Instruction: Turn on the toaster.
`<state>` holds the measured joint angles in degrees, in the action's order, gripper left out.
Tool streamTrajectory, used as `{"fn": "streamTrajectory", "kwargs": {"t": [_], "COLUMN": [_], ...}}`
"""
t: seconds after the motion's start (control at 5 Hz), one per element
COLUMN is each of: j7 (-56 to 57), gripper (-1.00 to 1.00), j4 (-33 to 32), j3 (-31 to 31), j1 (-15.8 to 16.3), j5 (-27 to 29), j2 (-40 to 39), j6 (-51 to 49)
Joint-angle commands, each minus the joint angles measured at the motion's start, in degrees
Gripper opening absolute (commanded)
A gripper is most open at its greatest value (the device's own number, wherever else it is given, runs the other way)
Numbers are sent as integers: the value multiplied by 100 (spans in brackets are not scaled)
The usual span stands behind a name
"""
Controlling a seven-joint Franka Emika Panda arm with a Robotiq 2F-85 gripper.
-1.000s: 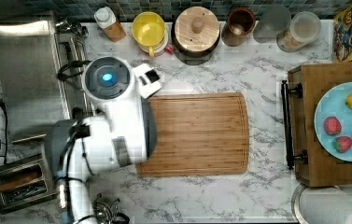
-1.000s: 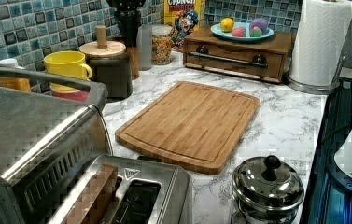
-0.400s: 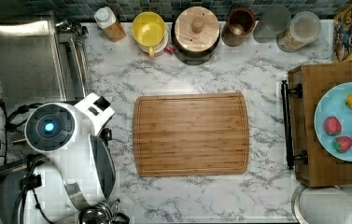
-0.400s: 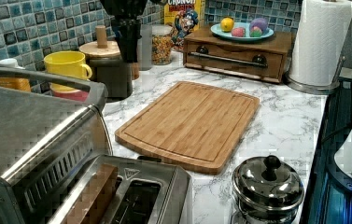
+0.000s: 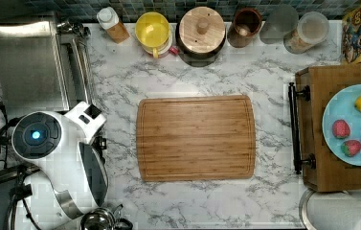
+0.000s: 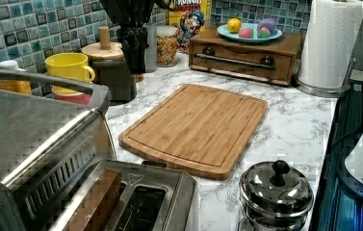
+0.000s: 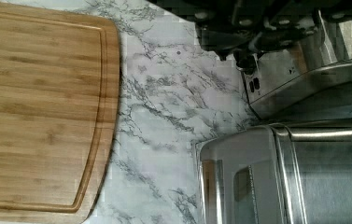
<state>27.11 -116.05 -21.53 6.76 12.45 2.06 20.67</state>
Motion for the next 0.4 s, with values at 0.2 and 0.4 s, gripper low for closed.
{"fn": "streamTrajectory", "kwargs": {"t": [0.2,0.4], "j7": [1164,1013], "gripper": [-100,-100], "j4": [-772,-1034], "j3": [-323,-477], "j1": [264,294], "j5": [743,882], "j2": [128,384], "j6": [445,759]}}
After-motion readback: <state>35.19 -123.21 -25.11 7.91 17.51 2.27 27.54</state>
